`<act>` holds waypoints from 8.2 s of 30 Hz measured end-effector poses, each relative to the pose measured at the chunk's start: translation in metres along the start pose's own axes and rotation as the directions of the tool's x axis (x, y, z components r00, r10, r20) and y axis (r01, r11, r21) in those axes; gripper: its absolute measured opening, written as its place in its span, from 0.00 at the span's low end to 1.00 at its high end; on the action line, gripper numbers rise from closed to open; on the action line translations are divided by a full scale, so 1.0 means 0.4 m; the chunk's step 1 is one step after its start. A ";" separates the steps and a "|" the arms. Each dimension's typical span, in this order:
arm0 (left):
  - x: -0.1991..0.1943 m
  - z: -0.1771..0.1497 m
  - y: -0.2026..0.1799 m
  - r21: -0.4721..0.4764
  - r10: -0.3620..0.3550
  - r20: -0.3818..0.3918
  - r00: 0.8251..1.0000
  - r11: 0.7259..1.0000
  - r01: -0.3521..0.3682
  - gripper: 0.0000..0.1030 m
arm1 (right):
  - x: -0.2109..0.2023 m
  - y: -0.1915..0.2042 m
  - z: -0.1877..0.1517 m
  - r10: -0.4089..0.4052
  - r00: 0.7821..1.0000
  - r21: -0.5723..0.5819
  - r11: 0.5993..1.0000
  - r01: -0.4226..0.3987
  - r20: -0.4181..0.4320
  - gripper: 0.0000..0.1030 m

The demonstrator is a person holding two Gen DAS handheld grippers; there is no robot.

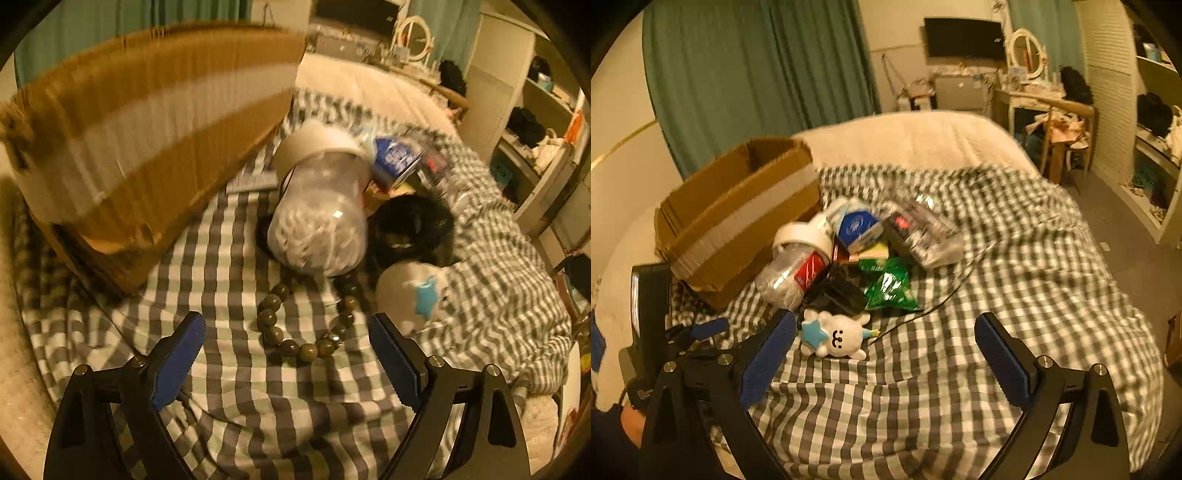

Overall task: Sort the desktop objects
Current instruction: 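Move both tools back over the pile of items, then grasp the dark bead bracelet with the left tool while the right tool grasps the white star figure, then carry the bracelet and figure into the cardboard box and open both tools, then move both tools back over the pile of items, then grasp the black ring-shaped band with the left tool while the right tool grasps the green snack packet, then carry the band and packet into the cardboard box and open both tools, then move both tools back over the pile of items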

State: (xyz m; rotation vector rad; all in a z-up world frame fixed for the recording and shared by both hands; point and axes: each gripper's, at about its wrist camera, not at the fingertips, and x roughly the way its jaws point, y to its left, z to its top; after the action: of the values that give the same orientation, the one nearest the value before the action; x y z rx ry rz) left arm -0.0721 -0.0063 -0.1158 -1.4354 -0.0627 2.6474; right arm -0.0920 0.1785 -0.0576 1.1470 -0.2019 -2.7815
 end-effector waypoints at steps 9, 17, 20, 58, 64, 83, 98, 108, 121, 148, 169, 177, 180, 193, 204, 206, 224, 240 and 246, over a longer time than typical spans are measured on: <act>0.096 0.008 -0.034 0.070 -0.027 -0.094 0.995 0.997 0.034 0.90 | 0.139 -0.024 -0.010 0.129 0.986 0.085 0.989 -0.120 -0.105 0.95; 0.093 0.028 0.001 0.003 -0.038 -0.148 0.988 0.999 0.039 0.19 | 0.216 0.022 -0.009 0.196 0.966 0.099 0.978 -0.181 -0.169 0.95; 0.071 0.035 0.022 -0.041 -0.045 -0.142 0.989 0.998 0.039 0.11 | 0.216 0.028 -0.024 0.187 0.966 0.088 0.981 -0.173 -0.180 0.95; -0.322 0.012 0.087 -0.162 -0.256 0.205 0.945 0.943 0.290 0.10 | -0.018 0.162 -0.090 0.048 0.992 -0.062 0.997 -0.056 -0.121 0.77; -0.447 0.085 0.116 -0.127 -0.247 0.330 0.911 0.945 0.302 0.10 | -0.096 0.209 0.033 0.105 0.994 -0.099 0.989 -0.108 -0.039 0.77; -0.285 0.377 0.392 -0.165 0.103 0.369 0.924 0.985 -0.044 0.11 | 0.242 0.480 0.422 0.286 0.957 -0.116 0.953 -0.280 0.043 0.79; -0.405 0.318 0.304 -0.171 0.159 0.465 0.871 0.981 -0.087 0.81 | 0.008 0.288 0.347 0.153 0.980 -0.010 0.988 -0.153 0.128 0.93; -0.542 0.193 0.067 -0.075 0.068 0.510 0.858 0.997 -0.035 0.91 | -0.261 0.109 0.230 0.014 0.982 -0.021 1.000 -0.010 0.187 0.94; -0.361 0.072 -0.101 0.032 -0.019 0.339 0.941 0.999 0.009 0.92 | -0.142 -0.037 0.004 -0.054 0.995 -0.002 0.999 0.054 0.084 0.94; 0.129 0.037 -0.187 0.062 -0.199 0.056 0.978 0.979 0.196 0.62 | 0.193 -0.125 0.046 0.016 0.999 0.030 0.999 -0.015 -0.035 0.96; 0.026 0.035 -0.137 -0.034 -0.035 0.063 0.997 0.999 0.037 0.62 | 0.317 -0.065 0.023 0.103 0.975 -0.038 0.993 -0.112 -0.196 0.40; -0.072 0.016 -0.125 -0.068 -0.079 0.128 0.989 0.994 0.088 0.62 | 0.160 -0.042 0.010 0.064 0.986 -0.054 0.996 -0.073 -0.151 0.40; -0.124 -0.008 -0.102 -0.085 -0.089 0.150 0.985 0.991 0.102 0.62 | 0.095 -0.027 -0.015 0.057 0.989 -0.048 0.997 -0.064 -0.137 0.40; -0.357 0.094 0.116 -0.295 -0.159 0.306 0.939 0.922 0.252 0.62 | -0.073 0.107 0.034 0.104 0.991 -0.116 0.987 -0.113 -0.080 0.40; -0.342 0.332 0.242 -0.184 0.086 0.415 0.906 0.983 -0.009 0.62 | 0.011 0.341 0.345 0.303 0.953 -0.168 0.939 -0.299 -0.003 0.39; -0.302 0.332 0.272 -0.203 0.095 0.401 0.911 0.979 -0.013 0.62 | 0.071 0.381 0.402 0.304 0.952 -0.191 0.934 -0.301 -0.012 0.39; -0.268 0.295 0.268 -0.176 0.078 0.391 0.917 0.984 -0.009 0.94 | 0.093 0.276 0.414 0.293 0.953 -0.041 0.956 -0.290 0.075 0.67; -0.230 0.111 -0.026 -0.034 -0.097 0.281 0.955 0.993 0.111 0.96 | 0.031 -0.109 0.099 0.011 0.999 0.054 0.998 -0.013 0.030 0.70; -0.080 0.111 -0.048 -0.051 -0.056 0.162 0.985 0.997 0.065 0.96 | 0.144 -0.119 0.148 0.020 1.000 -0.019 1.000 -0.019 0.006 0.70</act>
State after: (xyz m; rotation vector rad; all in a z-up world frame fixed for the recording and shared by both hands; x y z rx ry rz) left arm -0.0902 0.0097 -0.0631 -1.2117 -0.1944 2.7260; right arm -0.1776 0.2199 -0.0640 1.1260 -0.1861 -2.7645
